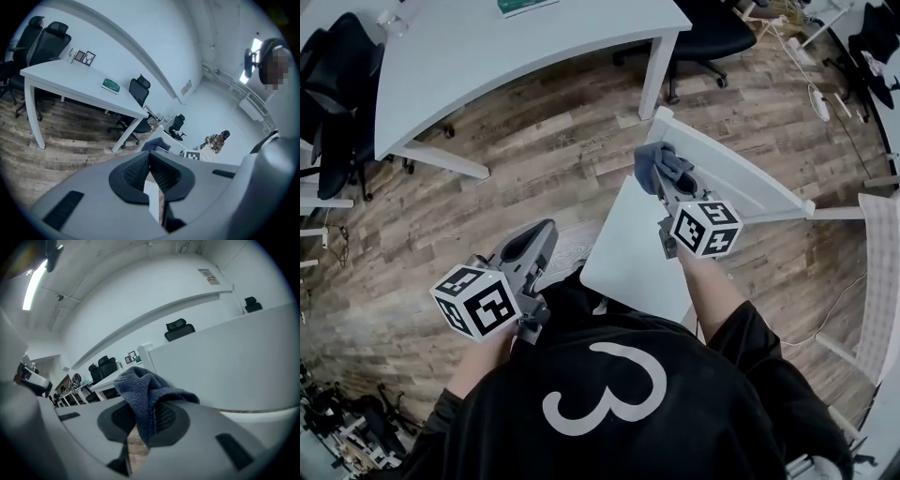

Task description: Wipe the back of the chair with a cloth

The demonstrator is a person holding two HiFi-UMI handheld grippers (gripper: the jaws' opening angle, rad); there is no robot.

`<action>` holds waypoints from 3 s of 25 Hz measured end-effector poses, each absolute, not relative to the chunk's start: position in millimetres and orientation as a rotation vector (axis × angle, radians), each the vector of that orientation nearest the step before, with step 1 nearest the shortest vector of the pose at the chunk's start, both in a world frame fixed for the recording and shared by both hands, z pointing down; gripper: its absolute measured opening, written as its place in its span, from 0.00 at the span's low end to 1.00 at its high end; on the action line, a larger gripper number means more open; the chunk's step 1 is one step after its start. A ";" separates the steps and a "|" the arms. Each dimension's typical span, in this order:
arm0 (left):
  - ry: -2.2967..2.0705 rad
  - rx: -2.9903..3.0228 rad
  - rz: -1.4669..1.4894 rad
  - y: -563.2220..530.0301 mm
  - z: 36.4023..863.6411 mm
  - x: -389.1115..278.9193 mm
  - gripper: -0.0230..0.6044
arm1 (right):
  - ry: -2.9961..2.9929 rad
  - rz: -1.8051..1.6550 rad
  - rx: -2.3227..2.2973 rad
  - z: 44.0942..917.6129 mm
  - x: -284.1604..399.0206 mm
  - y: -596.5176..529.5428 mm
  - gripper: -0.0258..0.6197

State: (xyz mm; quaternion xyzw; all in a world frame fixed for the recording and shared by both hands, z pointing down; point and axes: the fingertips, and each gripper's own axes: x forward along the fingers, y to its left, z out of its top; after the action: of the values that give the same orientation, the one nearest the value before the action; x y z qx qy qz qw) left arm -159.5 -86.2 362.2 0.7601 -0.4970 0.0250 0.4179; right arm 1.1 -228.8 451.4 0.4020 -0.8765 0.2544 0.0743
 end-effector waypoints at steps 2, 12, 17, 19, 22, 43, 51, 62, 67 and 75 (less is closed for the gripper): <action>-1.266 1.883 0.058 -84.1 365.4 -167.9 0.06 | -2.602 0.773 1.228 460.5 -0.9 -238.1 0.12; -1.257 1.867 0.066 -80.0 376.1 -169.7 0.06 | -2.521 0.707 1.369 474.8 -2.7 -256.0 0.12; -1.241 1.875 0.076 -80.7 375.9 -166.5 0.06 | -2.518 0.754 1.374 473.7 -0.5 -257.4 0.11; -1.229 1.880 0.082 -80.6 376.1 -162.1 0.06 | -2.515 0.782 1.392 473.1 4.5 -257.1 0.11; -1.206 1.895 0.097 -80.9 376.4 -154.8 0.06 | -2.500 0.794 1.423 472.7 13.6 -255.7 0.11; -1.035 1.993 0.157 -86.7 385.4 -78.3 0.06 | -2.365 0.805 1.688 478.3 137.5 -221.5 0.11; -0.947 2.034 0.193 -87.5 388.1 -38.5 0.06 | -2.287 0.832 1.820 481.2 198.0 -205.2 0.12; -0.836 2.087 0.235 -92.6 389.2 6.4 0.06 | -2.179 0.876 2.006 482.4 267.9 -184.7 0.12; -0.819 2.093 0.244 -93.3 390.2 10.0 0.06 | -2.166 0.911 2.046 482.1 278.5 -180.7 0.12; -0.819 2.084 0.221 -95.1 391.9 1.7 0.06 | -2.196 0.840 1.984 472.7 271.9 -176.3 0.12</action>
State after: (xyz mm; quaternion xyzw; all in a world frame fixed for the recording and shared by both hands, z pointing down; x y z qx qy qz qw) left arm 1.7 -95.1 391.9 0.8357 -0.3284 0.0886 0.4312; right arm 271.9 -176.3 472.7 0.6446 -0.7134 0.2728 0.0327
